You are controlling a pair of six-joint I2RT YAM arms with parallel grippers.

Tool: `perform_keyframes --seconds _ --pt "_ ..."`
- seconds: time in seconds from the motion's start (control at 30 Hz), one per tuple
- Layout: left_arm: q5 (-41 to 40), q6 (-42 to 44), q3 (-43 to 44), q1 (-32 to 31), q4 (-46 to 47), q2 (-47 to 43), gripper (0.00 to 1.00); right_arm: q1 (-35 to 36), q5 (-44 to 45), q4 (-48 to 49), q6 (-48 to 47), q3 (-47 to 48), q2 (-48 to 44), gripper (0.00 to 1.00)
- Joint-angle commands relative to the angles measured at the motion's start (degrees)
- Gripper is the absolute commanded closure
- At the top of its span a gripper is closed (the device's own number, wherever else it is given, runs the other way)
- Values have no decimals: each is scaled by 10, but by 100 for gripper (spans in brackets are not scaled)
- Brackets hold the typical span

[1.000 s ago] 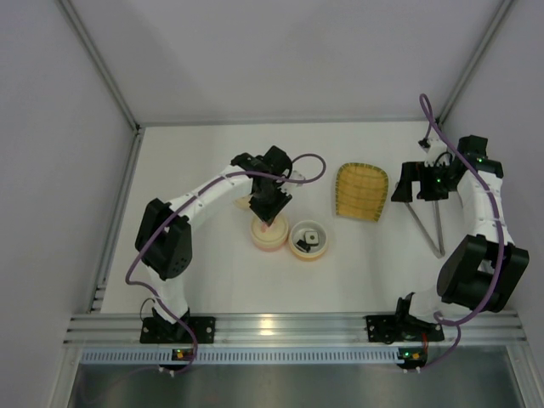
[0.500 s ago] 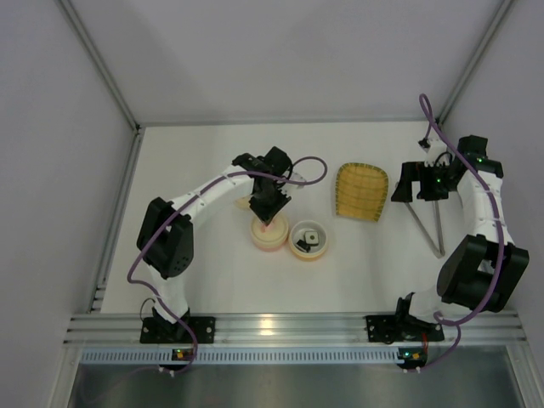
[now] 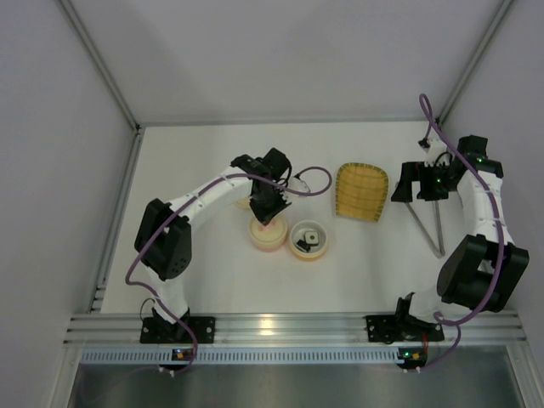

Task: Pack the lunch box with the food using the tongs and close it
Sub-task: Close the box lid on the packing box.

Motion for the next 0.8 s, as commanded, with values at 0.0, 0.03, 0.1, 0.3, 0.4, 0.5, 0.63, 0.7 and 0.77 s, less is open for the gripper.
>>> perform_keyframes --seconds 0.0,0.03,0.1,0.3,0.4,0.5,0.63,0.7,0.77 --pt "16 71 -22 -2 -2 -18 99 6 -12 9 -12 4 3 1" --pt "25 78 -32 -2 -2 -19 100 6 -12 9 -12 4 3 1" --pt "31 97 -40 -2 3 -26 100 6 -11 9 -12 4 4 1" --pt "25 113 -49 -2 -3 -36 90 7 -9 7 -13 4 5 1" --pt "18 104 -37 -2 -16 -37 64 7 -11 8 -13 4 6 1" --pt "35 91 -26 -2 -24 -52 52 7 -13 9 -11 3 8 1" --pt "56 59 9 0 -23 -75 47 6 -15 10 -9 3 7 1" --pt "68 39 27 7 -16 -95 35 7 -15 9 -10 2 4 1" --pt "73 5 49 29 11 -110 21 6 -14 8 -12 2 3 1"
